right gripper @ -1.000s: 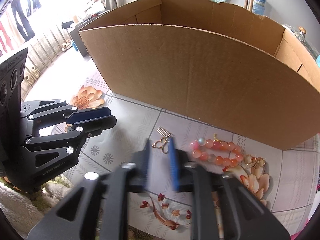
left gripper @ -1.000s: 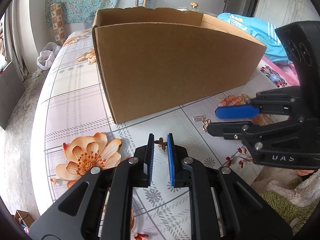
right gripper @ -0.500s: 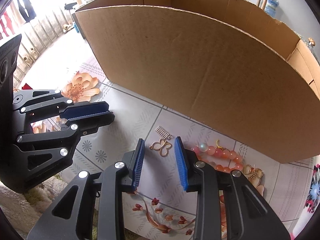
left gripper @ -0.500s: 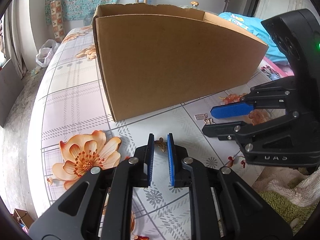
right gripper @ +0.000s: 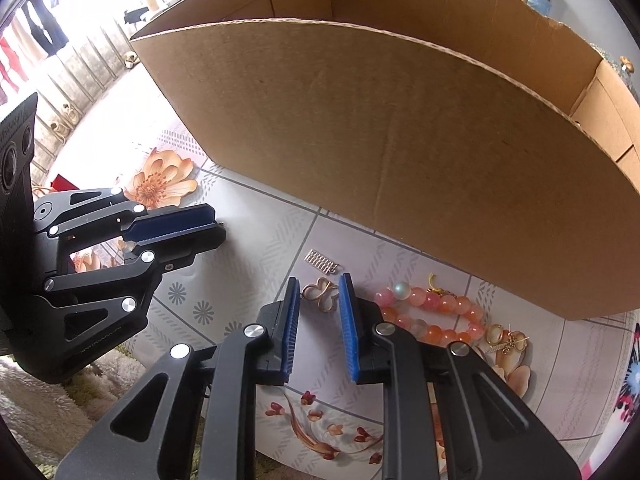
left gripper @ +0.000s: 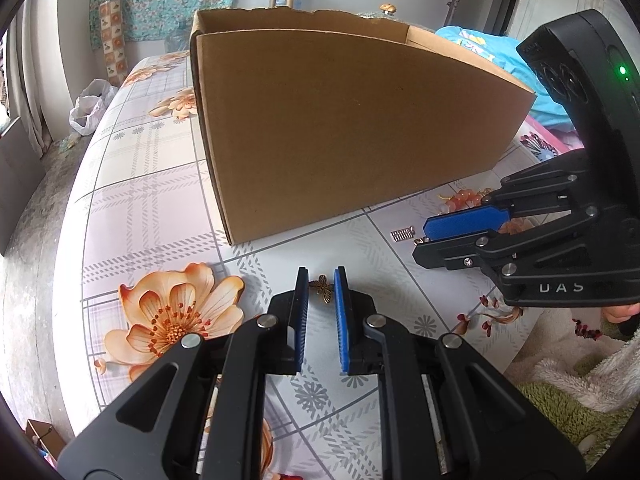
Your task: Organize jewelry
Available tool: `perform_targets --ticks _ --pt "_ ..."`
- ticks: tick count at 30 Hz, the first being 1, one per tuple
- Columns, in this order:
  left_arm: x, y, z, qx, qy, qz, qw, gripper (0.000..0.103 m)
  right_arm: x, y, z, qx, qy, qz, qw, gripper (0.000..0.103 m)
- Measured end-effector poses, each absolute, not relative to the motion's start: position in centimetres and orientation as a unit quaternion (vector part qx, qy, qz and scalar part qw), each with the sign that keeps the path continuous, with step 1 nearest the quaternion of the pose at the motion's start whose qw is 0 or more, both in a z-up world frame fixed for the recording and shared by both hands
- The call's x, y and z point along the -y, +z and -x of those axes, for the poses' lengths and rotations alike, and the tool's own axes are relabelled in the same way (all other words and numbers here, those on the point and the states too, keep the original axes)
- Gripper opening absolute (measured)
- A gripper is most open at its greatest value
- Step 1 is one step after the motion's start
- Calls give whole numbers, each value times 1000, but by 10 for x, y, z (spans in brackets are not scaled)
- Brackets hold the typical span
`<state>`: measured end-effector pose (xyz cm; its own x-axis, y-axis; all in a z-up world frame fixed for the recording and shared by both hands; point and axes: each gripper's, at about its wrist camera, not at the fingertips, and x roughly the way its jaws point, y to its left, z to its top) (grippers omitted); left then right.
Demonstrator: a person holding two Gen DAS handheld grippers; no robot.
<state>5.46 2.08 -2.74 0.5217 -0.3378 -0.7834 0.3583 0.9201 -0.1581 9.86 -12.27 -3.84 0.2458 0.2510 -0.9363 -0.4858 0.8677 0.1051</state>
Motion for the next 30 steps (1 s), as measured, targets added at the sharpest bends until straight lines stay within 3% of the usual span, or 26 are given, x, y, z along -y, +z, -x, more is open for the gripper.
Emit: perform_targets --ticks 12,22,26,30 --pt "-21 -10 -43 -432 -207 -19 878 12 142 -9 -84 -540 253 79 799 20" --pt "-24 77 -21 -350 -250 -2 903 12 178 80 -63 -414 303 42 857 20" --pt "-24 109 -41 -330 -264 -1 906 12 194 111 -84 -369 302 34 878 20" --pt "-13 112 -94 -360 -244 -19 900 12 185 105 -148 -412 314 5 855 20"
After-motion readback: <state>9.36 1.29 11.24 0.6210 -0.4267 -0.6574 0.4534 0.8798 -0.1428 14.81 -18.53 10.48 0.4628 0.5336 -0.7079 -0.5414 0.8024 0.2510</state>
